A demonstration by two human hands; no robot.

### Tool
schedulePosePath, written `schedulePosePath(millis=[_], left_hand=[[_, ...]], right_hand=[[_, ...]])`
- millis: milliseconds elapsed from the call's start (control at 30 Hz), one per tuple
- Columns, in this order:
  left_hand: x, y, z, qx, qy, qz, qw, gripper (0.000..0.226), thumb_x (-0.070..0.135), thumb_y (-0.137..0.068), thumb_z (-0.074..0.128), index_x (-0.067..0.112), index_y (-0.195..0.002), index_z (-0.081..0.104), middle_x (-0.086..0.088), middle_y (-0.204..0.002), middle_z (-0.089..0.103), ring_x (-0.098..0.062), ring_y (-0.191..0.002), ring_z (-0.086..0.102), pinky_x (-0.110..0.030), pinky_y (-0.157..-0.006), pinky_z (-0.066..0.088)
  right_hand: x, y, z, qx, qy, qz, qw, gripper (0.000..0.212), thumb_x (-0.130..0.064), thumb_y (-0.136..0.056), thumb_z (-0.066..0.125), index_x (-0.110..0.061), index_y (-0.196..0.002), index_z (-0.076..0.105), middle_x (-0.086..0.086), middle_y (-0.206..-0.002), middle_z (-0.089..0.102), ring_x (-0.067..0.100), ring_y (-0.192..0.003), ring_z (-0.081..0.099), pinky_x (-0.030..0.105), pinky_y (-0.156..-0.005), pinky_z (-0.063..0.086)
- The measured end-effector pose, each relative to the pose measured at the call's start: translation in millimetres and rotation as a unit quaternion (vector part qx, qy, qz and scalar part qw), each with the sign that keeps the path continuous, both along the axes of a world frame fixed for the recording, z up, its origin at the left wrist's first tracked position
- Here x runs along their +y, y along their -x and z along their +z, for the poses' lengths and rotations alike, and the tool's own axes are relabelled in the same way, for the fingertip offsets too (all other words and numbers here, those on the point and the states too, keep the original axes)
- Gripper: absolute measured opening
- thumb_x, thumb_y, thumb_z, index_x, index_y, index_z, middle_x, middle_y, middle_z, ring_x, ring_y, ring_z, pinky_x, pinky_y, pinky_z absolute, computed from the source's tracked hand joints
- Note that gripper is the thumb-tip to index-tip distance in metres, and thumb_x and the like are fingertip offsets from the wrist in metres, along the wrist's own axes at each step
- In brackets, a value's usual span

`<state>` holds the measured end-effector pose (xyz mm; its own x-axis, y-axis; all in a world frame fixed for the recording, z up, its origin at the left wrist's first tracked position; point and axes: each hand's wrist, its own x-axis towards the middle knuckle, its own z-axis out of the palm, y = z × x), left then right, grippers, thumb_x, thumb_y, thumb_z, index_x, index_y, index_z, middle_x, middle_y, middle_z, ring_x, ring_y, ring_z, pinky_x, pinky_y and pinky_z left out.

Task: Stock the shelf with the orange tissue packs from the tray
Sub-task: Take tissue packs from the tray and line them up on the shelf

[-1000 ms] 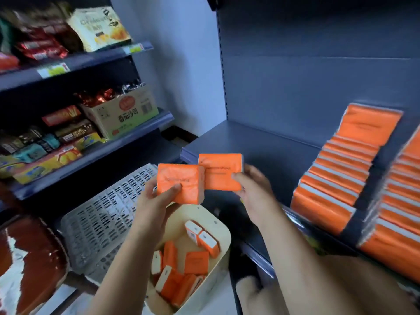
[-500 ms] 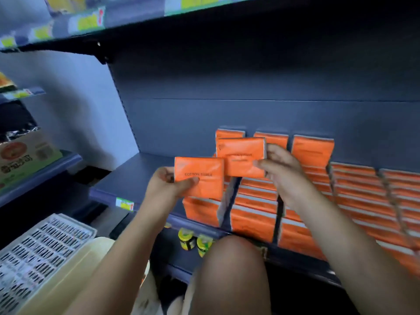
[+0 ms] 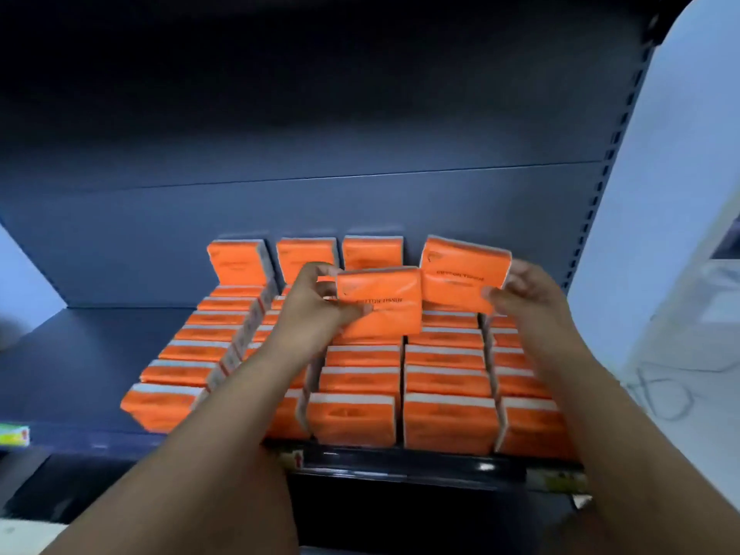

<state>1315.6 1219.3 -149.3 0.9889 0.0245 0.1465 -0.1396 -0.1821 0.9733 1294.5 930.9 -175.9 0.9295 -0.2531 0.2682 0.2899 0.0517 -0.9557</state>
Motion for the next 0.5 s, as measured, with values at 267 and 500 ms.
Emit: schedulePosePath(millis=[267,500], left_hand=[[-80,-70,-2,-0.093,-0.133,-0.029,0.986,0.059,0.018,-0.065,0.083,0.048,-0.109,0.057,-0.003,-0.100,0.072,-0.018,-0.085,0.070,-0.048,-0.082,0.061],[-119,-118,-5,-0.171,-0.311,-0.016,0.935,0.045,0.006,-0.075,0.076,0.020,-0.117,0.066,-0.004,-0.108,0.070,-0.025,-0.101,0.066,-0.035,-0.090,0.052]], right_hand=[[-85,-33,-12,0.032,0.065,-0.119,0.990,0.036,0.002,-0.083,0.076,-0.026,-0.105,0.072,0.006,-0.098,0.079,0.028,-0.091,0.076,0.051,-0.090,0.061],[-106,-73,-9,0.038,0.151,-0.158,0.975,0.030,-0.013,-0.088,0.072,-0.029,-0.113,0.070,-0.012,-0.109,0.074,0.008,-0.099,0.072,0.044,-0.095,0.059]])
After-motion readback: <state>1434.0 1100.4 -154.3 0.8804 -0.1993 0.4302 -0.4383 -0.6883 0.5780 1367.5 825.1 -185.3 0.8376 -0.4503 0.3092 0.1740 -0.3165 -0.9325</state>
